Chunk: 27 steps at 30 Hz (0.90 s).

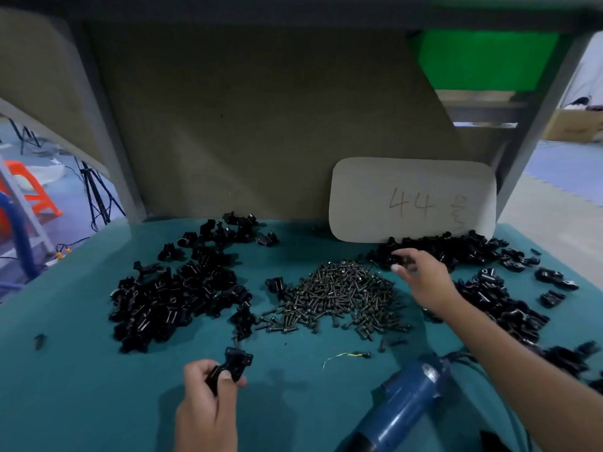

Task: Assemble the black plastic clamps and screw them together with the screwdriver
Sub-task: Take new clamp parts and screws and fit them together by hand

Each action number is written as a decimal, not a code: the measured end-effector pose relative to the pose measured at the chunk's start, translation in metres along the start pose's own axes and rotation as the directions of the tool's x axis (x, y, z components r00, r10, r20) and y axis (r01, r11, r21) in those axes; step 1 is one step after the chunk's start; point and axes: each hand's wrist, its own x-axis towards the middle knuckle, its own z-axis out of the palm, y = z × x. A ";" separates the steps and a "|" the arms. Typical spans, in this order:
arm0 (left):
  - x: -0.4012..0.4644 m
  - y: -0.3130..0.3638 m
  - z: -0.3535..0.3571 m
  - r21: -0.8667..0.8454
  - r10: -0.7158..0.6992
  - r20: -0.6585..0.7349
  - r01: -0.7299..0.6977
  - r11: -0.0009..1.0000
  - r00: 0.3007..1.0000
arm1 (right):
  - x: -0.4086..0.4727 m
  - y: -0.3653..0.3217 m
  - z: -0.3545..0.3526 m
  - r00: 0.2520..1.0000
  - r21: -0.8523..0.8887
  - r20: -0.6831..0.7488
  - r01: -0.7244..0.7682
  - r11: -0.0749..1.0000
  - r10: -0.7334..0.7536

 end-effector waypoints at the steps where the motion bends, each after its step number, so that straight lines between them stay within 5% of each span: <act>1: 0.000 0.000 -0.001 -0.007 0.013 0.023 -0.013 1.000 1.000 | -0.023 -0.014 -0.008 0.999 0.108 -0.018 0.042 0.993 -0.040; 5: -0.002 0.002 -0.008 -0.001 0.039 0.084 -0.039 0.999 0.996 | -0.139 -0.056 -0.031 0.993 0.548 0.014 0.088 0.832 -0.114; 8: -0.006 0.005 -0.014 -0.125 0.093 0.096 -0.080 0.989 0.991 | -0.202 -0.069 -0.020 0.996 0.830 0.061 -0.013 0.557 -0.067; 10: -0.008 0.007 -0.017 -0.212 0.134 0.094 -0.112 0.971 0.987 | -0.224 -0.072 -0.006 0.992 0.926 0.124 -0.109 0.361 -0.019; 13: -0.011 0.012 -0.017 -0.328 0.201 0.075 -0.166 0.930 0.977 | -0.238 -0.084 0.003 0.987 0.965 0.159 -0.157 0.209 0.009; 19: -0.017 0.015 -0.014 -0.453 0.276 0.163 -0.177 0.874 0.947 | -0.246 -0.090 0.003 0.977 0.972 0.201 -0.189 0.140 -0.078; 27: -0.024 0.012 -0.008 -0.397 0.150 0.501 0.072 0.915 0.852 | -0.220 -0.097 0.002 0.957 0.964 0.254 -0.238 0.122 -0.142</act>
